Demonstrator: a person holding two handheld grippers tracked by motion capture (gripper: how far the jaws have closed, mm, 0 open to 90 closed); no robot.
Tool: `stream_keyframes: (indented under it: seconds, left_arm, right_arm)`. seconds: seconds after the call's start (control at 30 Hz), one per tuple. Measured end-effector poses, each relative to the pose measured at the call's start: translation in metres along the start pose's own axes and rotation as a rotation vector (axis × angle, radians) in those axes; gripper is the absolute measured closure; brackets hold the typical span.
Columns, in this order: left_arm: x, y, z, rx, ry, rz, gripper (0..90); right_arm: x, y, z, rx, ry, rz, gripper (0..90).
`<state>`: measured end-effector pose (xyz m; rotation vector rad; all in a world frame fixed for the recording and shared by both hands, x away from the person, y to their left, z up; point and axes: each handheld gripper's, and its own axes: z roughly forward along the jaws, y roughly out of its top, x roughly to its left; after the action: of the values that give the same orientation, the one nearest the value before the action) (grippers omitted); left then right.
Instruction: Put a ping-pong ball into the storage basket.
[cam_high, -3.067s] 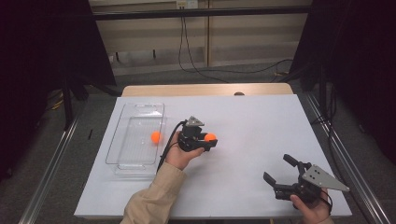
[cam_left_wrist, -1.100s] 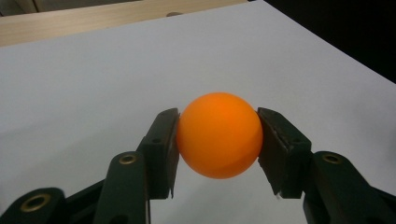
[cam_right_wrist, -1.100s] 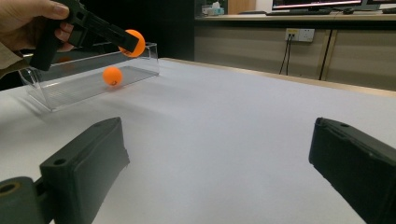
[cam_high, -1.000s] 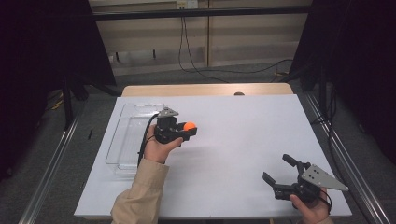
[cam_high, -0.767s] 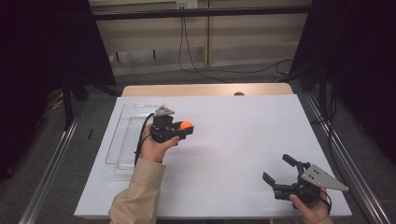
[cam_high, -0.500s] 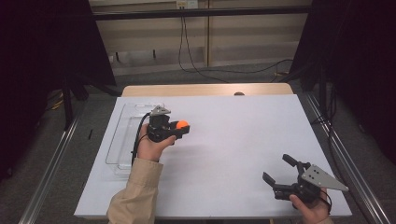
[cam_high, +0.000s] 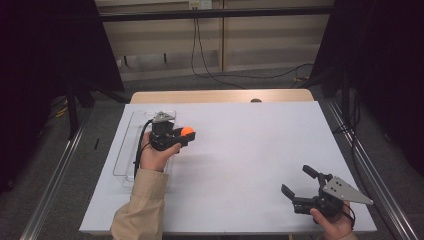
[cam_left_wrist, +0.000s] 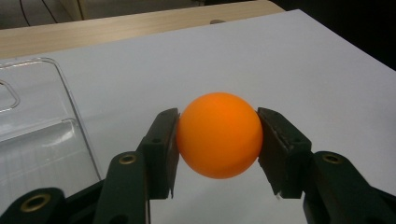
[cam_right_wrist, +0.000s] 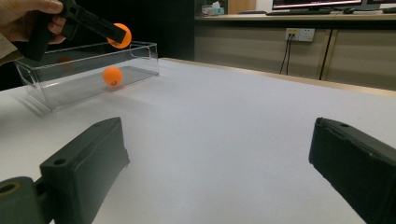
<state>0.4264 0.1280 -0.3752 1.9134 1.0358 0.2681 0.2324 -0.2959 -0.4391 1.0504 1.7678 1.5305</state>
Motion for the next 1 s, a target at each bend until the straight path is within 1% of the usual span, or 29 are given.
stream_keyframes:
  seconds: [0.1, 0.13, 0.2, 0.23, 0.27, 0.3, 0.37, 0.5, 0.57, 0.6, 0.73, 0.83, 0.9, 1.0]
  left_arm:
    - [0.003, 0.0, -0.002, 0.0, 0.011, 0.007, 50.8]
    - [0.004, 0.0, -0.004, -0.006, 0.018, 0.002, 50.8]
    - [0.006, 0.001, -0.006, -0.005, 0.025, 0.004, 50.8]
    - [0.007, 0.0, -0.007, -0.014, 0.028, -0.003, 50.8]
    - [0.009, 0.0, -0.009, -0.011, 0.036, 0.001, 50.8]
    - [0.011, 0.0, -0.01, -0.019, 0.043, -0.006, 50.8]
    - [0.014, 0.0, -0.013, -0.018, 0.054, -0.003, 50.8]
    - [0.02, -0.001, -0.019, -0.028, 0.077, -0.017, 50.8]
    - [0.023, -0.002, -0.021, -0.023, 0.089, -0.011, 50.7]
    - [0.025, -0.003, -0.022, -0.021, 0.098, -0.006, 50.8]
    - [0.031, -0.005, -0.025, -0.014, 0.123, -0.01, 50.7]
    - [0.035, -0.008, -0.027, -0.021, 0.14, -0.025, 50.7]
    - [0.038, -0.011, -0.029, -0.016, 0.16, -0.018, 50.7]
    - [0.041, -0.014, -0.034, -0.026, 0.174, -0.031, 50.7]
  right_arm:
    - [0.001, 0.0, 0.0, -0.001, 0.002, 0.0, 3.1]
    - [0.001, 0.0, 0.0, -0.001, 0.002, 0.0, 3.1]
    - [0.0, 0.0, 0.0, 0.0, 0.001, 0.0, 3.1]
    - [0.0, 0.0, 0.0, 0.0, 0.001, -0.001, 3.1]
    - [0.0, 0.0, 0.0, 0.0, 0.001, 0.0, 3.1]
    - [0.0, 0.0, 0.0, 0.0, 0.001, 0.0, 3.1]
    - [0.0, 0.0, 0.0, -0.001, 0.003, 0.001, 3.1]
    - [0.001, 0.0, 0.001, -0.001, 0.002, 0.001, 3.1]
    - [0.0, 0.0, 0.001, 0.0, 0.002, -0.002, 3.1]
    - [0.001, 0.0, 0.001, 0.0, 0.003, -0.004, 3.1]
    - [0.001, 0.0, 0.001, 0.0, 0.003, -0.005, 3.1]
    - [0.001, 0.0, 0.001, 0.001, 0.002, -0.002, 3.1]
    - [0.0, 0.0, 0.001, 0.001, 0.001, -0.001, 3.1]
    - [0.0, -0.001, 0.001, 0.004, 0.0, -0.001, 3.1]
